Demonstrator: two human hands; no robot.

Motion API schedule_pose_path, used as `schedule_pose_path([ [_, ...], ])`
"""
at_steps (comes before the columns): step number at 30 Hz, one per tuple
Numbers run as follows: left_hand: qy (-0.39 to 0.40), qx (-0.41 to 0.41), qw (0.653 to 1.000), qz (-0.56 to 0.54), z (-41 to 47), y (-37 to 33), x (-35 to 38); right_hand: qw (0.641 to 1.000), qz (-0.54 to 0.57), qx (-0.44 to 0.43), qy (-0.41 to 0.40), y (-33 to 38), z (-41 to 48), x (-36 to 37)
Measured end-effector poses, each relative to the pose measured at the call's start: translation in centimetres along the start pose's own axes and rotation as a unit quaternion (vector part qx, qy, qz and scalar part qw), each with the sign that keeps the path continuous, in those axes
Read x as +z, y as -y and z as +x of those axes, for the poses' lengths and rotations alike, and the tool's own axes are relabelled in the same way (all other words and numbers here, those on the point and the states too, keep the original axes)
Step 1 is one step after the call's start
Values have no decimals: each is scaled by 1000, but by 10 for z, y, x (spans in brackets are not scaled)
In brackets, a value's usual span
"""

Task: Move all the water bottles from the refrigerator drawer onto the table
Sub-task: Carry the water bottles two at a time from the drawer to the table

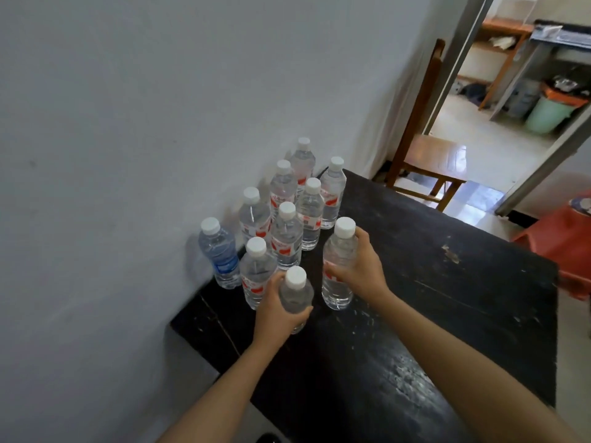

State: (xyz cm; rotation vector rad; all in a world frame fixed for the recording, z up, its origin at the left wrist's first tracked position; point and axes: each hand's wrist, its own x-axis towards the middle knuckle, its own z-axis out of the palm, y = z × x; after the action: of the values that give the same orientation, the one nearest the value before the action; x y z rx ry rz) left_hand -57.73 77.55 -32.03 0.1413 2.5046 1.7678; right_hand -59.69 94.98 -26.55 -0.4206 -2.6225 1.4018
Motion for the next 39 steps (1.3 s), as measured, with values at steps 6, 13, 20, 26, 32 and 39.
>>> schedule_pose_path([
  [6, -14, -23, 999, 19, 1, -2, 3, 997, 7, -57, 43, 8, 25, 21],
  [13, -27, -42, 998, 25, -1, -2, 8, 993, -37, -53, 99, -10, 32, 28],
  [20, -32, -41, 999, 5, -5, -8, 10, 995, -7, -36, 90, -19, 23, 24],
  [26, -42, -33, 998, 30, -8, -13, 10, 994, -36, -38, 100, -22, 11, 15],
  [32, -49, 5, 997, 65, -24, -20, -4, 992, -104, -33, 70, -30, -13, -13],
  [39, -120, 24, 984, 131, -58, -16, -39, 977, -177, -102, 60, -33, -50, -42],
])
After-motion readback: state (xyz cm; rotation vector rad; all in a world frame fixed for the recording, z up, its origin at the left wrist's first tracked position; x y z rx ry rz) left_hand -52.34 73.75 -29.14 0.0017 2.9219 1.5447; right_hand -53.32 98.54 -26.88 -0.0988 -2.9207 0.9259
